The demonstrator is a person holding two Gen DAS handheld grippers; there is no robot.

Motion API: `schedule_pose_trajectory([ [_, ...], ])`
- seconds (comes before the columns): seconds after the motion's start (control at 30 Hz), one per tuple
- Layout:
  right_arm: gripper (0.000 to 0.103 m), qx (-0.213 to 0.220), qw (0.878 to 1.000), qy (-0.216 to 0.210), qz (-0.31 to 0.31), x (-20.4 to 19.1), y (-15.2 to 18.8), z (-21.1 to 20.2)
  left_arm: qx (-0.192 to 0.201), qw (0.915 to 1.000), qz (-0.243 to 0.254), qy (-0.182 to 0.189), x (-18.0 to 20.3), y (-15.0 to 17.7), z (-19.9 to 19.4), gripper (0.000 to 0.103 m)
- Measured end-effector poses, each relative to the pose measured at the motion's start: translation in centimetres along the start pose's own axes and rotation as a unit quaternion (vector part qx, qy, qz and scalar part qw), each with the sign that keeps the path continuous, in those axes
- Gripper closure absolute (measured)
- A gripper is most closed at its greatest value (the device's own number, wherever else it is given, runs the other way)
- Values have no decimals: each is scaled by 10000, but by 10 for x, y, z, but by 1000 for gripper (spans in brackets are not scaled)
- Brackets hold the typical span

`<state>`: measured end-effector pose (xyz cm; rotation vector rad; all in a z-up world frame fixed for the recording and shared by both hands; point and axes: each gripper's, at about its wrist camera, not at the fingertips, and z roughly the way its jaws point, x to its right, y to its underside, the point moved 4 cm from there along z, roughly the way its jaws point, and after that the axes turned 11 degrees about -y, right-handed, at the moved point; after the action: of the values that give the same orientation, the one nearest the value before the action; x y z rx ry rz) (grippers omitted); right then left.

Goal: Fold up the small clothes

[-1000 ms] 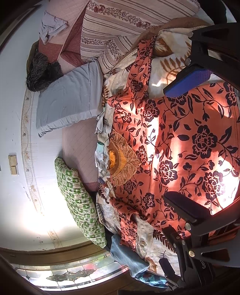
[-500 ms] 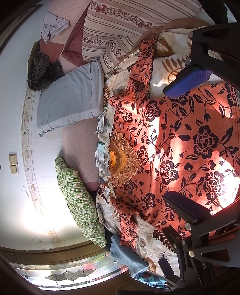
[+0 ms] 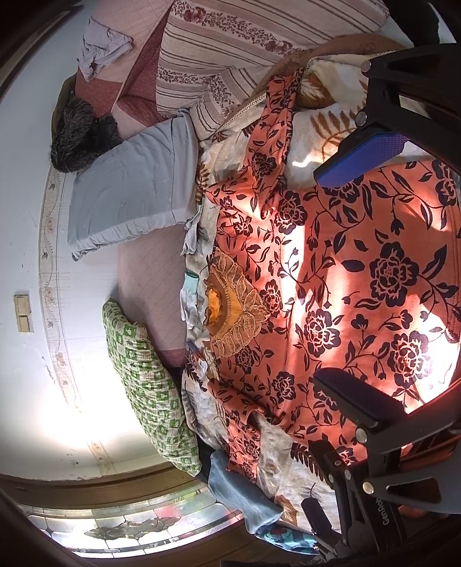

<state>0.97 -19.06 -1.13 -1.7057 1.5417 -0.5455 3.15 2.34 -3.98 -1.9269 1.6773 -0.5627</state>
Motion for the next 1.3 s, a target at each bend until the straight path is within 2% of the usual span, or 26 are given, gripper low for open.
schedule_pose_trajectory([
  [0.07,0,-422,9976,-509,181,14,8,12,-373,9983,-404,209,-29,6,17,0],
  [0.13,0,-992,9889,-941,585,42,25,26,-908,9893,-1090,338,-67,22,39,0],
  [0.2,0,-1343,9790,-1060,1108,82,46,35,-1408,9739,-1756,280,-100,43,58,0],
  [0.27,0,-1593,9685,-1034,1612,120,69,40,-1579,9648,-2093,221,-120,63,68,0],
  [0.33,0,-1734,9538,-1181,2152,149,88,49,-1687,9643,-2040,109,-126,79,74,0],
  [0.43,0,-1981,9331,-1497,2601,166,109,63,-1834,9636,-1944,62,-126,92,83,0],
  [0.5,1,-2125,9338,-1296,2569,169,120,69,-1881,9640,-1880,-27,-126,96,88,0],
  [0.57,1,-2017,9397,-1136,2517,173,122,65,-1762,9669,-1843,-97,-127,97,90,0],
  [0.67,1,-2114,9375,-907,2611,182,131,67,-1773,9678,-1788,-6,-123,100,95,0],
  [0.7,4,-2161,9347,-954,2655,182,133,69,-1810,9670,-1792,4,-121,103,96,9],
  [0.73,13,-2168,9334,-1043,2663,180,135,70,-1917,9648,-1801,-14,-120,106,99,23],
  [0.77,25,-2194,9318,-1118,2666,178,137,72,-2068,9617,-1799,-5,-119,111,103,34],
  [0.8,32,-2226,9292,-1187,2702,175,140,73,-2238,9580,-1794,-8,-119,116,108,61],
  [0.83,47,-2259,9270,-1224,2733,173,143,75,-2399,9541,-1790,-49,-120,121,112,79],
  [0.87,57,-2301,9250,-1262,2746,172,146,77,-2411,9532,-1823,-55,-122,124,113,82],
  [0.93,65,-2299,9281,-1211,2668,172,148,76,-2380,9524,-1905,31,-126,125,110,98],
  [1.03,92,-2278,9276,-1312,2653,173,148,72,-2108,9596,-1864,28,-125,119,95,100],
  [1.13,95,-2064,9395,-1328,2390,166,135,55,-1499,9712,-1854,0,-124,105,55,101],
  [1.2,97,-1791,9496,-1293,2225,162,119,35,-1197,9742,-1915,31,-123,103,28,100],
  [1.3,97,-1634,9614,-1032,1958,165,105,10,-1398,9693,-2022,84,-120,117,26,101],
])
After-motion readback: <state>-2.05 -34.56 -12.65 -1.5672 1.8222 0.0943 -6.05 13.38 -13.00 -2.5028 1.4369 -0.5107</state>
